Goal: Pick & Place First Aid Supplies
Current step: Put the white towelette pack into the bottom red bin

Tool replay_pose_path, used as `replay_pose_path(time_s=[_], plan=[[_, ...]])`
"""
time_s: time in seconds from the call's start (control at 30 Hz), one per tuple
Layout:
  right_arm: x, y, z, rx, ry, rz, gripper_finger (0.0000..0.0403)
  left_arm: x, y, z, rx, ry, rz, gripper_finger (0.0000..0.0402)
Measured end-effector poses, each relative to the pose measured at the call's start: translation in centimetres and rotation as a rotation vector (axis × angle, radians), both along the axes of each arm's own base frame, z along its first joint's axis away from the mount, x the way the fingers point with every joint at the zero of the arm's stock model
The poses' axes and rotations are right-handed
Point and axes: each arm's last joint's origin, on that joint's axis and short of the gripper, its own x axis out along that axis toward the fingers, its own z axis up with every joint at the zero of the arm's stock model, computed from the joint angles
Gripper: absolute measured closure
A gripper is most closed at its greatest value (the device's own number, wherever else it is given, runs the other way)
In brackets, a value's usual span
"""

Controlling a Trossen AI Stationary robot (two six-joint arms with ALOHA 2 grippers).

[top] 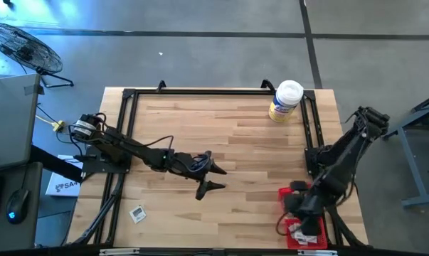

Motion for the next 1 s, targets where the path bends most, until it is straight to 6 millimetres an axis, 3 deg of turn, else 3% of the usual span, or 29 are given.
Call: replay_pose_path(time_s=[0.23, 0.37, 0.57, 0.77, 1.0], plan=[[-3.1, 1.8, -4.8, 0.165, 0.279, -0.156, 0.0399, -0.1, 0.0, -0.3, 0.009, 0.031, 0.000, 0.0142], [-3.6, 2.3, -6.9, 0.282, 0.317, -0.225, 0.0398, -0.1, 0.0, -0.3, 0.008, 0.028, 0.000, 0.0142], [-4.0, 1.6, -9.2, 0.306, 0.334, -0.273, 0.0375, -0.1, 0.0, -0.3, 0.008, 0.027, 0.000, 0.0142], [-4.2, 1.4, -9.8, 0.314, 0.338, -0.267, 0.0325, 0.0, 0.1, -0.3, 0.012, 0.026, 0.020, 0.0142], [-3.8, 2.1, -8.1, 0.329, 0.355, -0.250, 0.0286, -0.1, 0.4, -0.1, 0.034, 0.015, 0.130, 0.0142]])
